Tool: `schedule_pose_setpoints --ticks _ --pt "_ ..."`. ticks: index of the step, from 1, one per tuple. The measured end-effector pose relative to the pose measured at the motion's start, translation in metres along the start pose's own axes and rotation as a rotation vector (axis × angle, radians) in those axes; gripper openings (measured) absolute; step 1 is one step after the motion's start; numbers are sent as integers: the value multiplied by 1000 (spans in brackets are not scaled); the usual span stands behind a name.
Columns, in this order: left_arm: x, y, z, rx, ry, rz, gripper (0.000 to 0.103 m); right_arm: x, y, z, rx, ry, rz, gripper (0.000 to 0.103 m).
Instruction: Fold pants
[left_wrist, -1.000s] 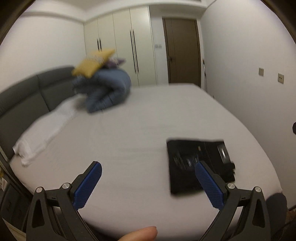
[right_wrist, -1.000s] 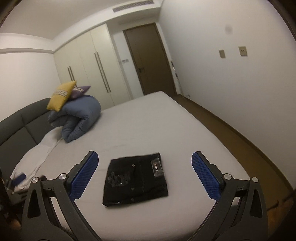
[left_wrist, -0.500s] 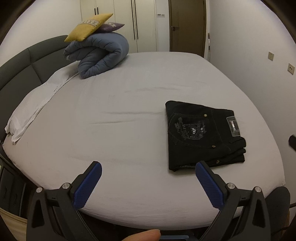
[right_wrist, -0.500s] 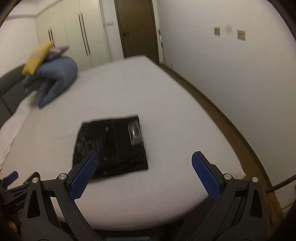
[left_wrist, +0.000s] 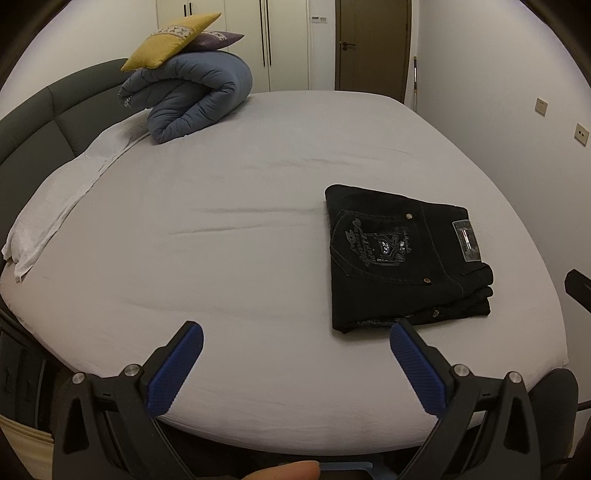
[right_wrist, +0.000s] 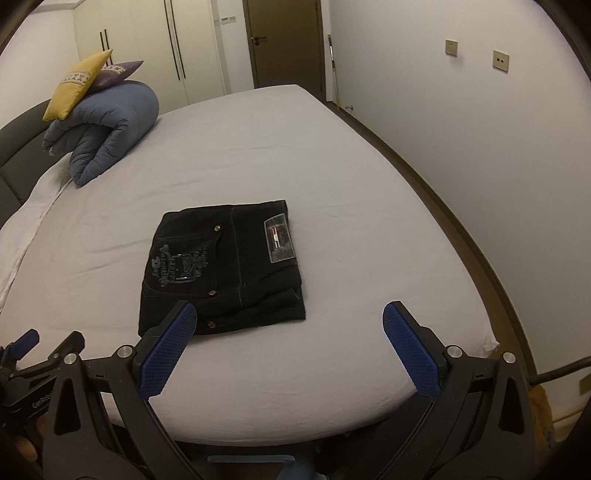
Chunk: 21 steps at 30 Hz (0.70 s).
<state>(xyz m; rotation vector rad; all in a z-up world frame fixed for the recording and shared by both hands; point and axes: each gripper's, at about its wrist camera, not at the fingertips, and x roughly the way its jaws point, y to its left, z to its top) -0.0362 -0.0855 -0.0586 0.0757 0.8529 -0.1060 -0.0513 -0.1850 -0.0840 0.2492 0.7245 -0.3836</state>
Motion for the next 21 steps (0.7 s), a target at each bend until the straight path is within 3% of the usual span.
schedule_pose_setpoints --ticks 21 --pt "6 -1 0 -14 20 -38 103 -17 25 1 -83 -40 85 103"
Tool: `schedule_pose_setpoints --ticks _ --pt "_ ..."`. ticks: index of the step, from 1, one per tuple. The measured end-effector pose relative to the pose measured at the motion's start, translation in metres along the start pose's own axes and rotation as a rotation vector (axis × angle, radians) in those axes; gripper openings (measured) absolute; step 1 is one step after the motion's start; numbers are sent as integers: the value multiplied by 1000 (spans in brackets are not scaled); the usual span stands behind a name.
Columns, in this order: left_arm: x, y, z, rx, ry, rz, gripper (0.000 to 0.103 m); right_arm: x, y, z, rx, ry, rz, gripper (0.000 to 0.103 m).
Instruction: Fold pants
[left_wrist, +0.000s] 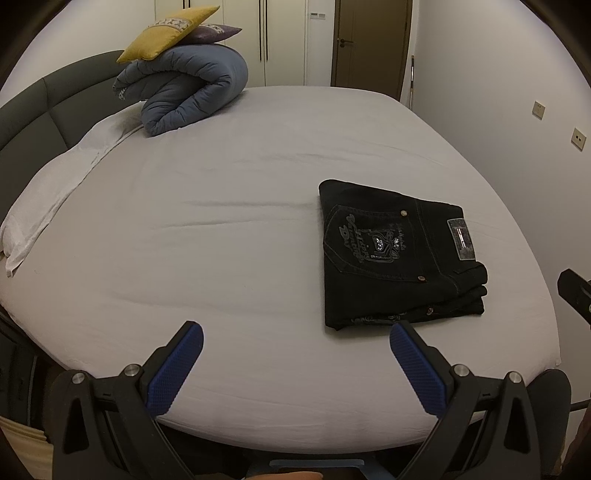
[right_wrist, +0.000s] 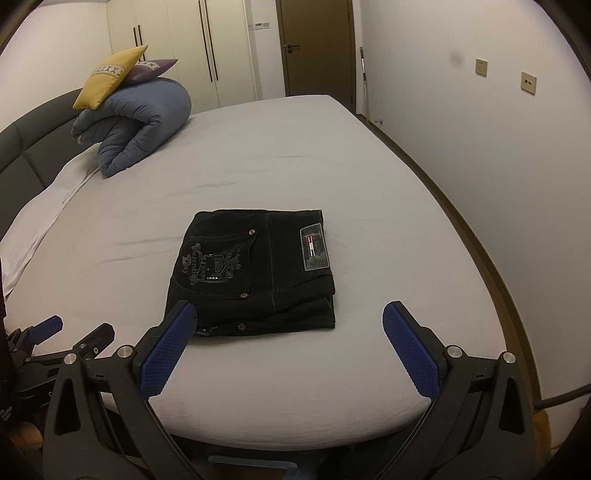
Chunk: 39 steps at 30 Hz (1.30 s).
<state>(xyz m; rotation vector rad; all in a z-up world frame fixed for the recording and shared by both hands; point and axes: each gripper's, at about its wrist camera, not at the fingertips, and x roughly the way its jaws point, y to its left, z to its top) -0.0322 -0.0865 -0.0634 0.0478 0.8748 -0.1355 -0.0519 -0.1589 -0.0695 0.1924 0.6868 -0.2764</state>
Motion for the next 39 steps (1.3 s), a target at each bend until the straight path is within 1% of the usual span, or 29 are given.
schedule_pose_setpoints --ticks 39 --pt "1 -4 0 -1 4 -9 103 0 -1 -3 -7 8 8 103"
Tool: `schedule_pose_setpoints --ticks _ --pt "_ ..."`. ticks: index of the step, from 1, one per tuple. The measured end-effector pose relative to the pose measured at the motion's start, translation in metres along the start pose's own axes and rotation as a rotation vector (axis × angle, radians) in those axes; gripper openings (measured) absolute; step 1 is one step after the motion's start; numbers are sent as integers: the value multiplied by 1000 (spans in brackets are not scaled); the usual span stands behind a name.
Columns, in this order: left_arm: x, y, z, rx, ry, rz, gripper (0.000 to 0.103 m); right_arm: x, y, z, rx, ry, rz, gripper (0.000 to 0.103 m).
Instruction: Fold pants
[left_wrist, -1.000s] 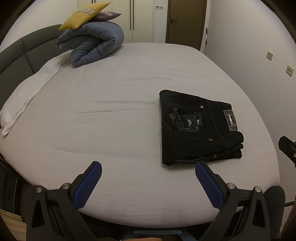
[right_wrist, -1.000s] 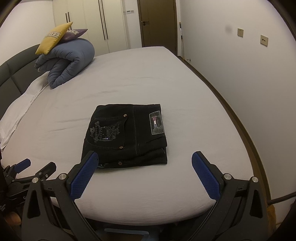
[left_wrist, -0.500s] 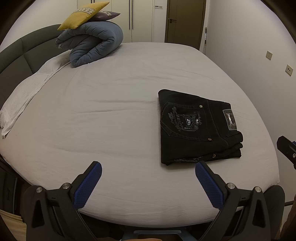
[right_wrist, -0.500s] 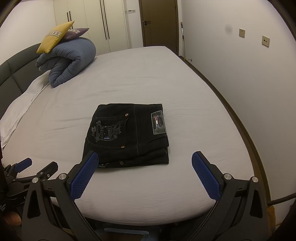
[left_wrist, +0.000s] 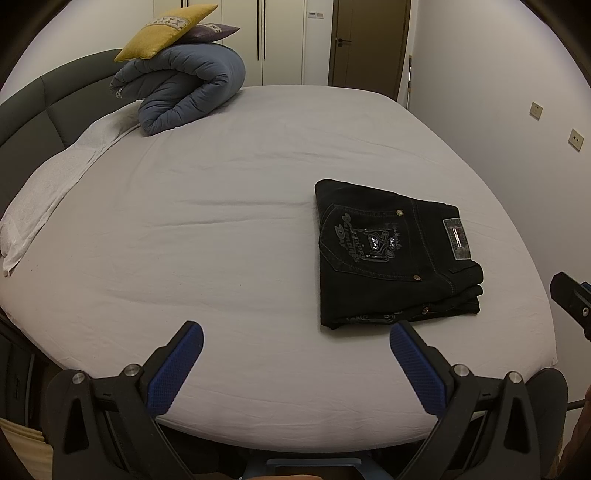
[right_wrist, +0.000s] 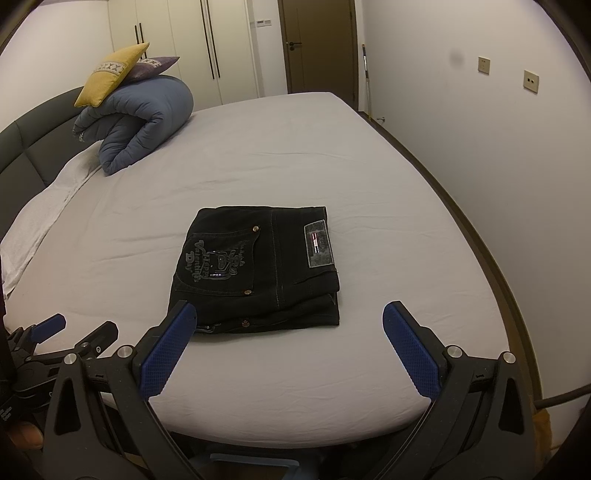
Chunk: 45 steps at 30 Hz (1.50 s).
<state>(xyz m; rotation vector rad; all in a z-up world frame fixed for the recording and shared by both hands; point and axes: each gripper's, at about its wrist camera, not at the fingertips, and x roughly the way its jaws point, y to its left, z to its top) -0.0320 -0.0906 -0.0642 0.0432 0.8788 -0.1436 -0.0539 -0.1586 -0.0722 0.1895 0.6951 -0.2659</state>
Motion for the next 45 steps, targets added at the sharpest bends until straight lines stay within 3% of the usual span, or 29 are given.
schedule_pose_setpoints --ticks 45 --pt "0 0 -1 -1 1 -2 103 -3 0 -6 -2 8 5 103"
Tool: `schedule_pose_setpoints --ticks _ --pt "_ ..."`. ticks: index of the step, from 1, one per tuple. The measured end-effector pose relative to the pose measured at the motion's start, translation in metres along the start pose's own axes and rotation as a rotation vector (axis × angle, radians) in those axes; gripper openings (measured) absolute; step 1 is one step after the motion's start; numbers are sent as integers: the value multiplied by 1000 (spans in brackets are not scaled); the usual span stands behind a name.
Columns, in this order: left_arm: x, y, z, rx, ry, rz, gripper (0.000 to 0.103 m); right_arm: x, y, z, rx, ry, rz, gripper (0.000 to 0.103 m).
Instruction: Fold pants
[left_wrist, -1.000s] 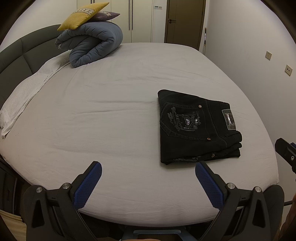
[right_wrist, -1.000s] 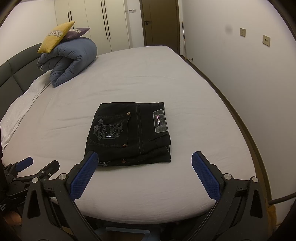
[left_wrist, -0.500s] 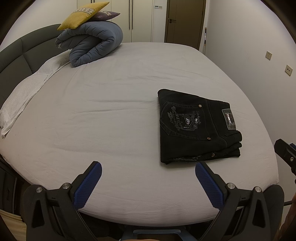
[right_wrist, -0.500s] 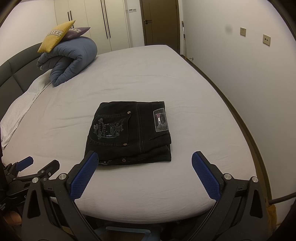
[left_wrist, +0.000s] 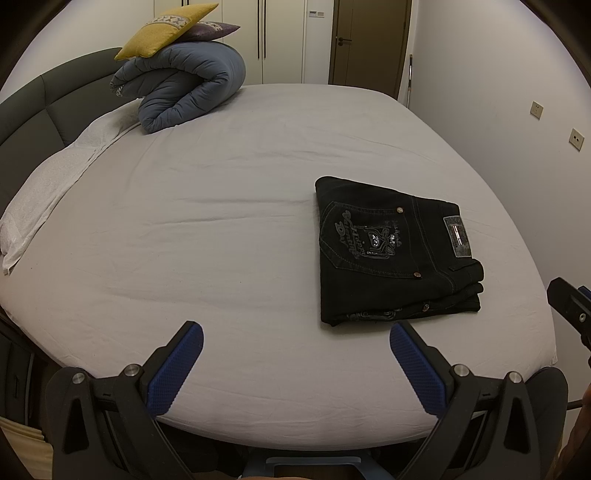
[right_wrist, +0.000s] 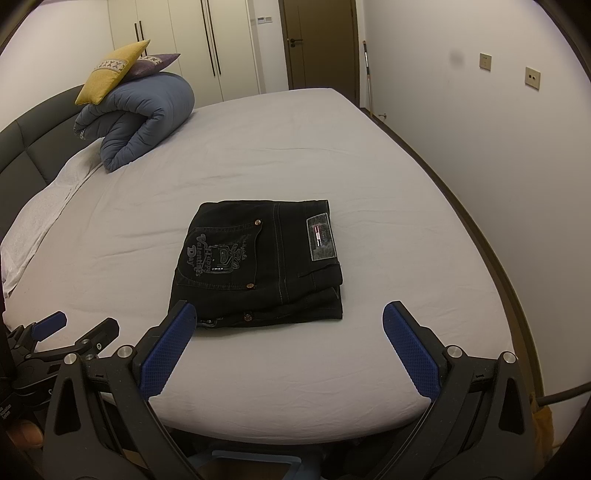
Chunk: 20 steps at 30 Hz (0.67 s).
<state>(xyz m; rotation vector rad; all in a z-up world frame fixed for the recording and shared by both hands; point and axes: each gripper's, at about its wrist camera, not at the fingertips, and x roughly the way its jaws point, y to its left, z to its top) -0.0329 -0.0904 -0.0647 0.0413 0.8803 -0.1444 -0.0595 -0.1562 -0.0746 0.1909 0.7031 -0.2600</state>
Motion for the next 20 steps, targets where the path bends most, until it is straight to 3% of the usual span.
schedule_pose_setpoints --ticks 20 --pt "0 2 -5 -3 10 -5 103 -3 -7 -6 1 10 9 103"
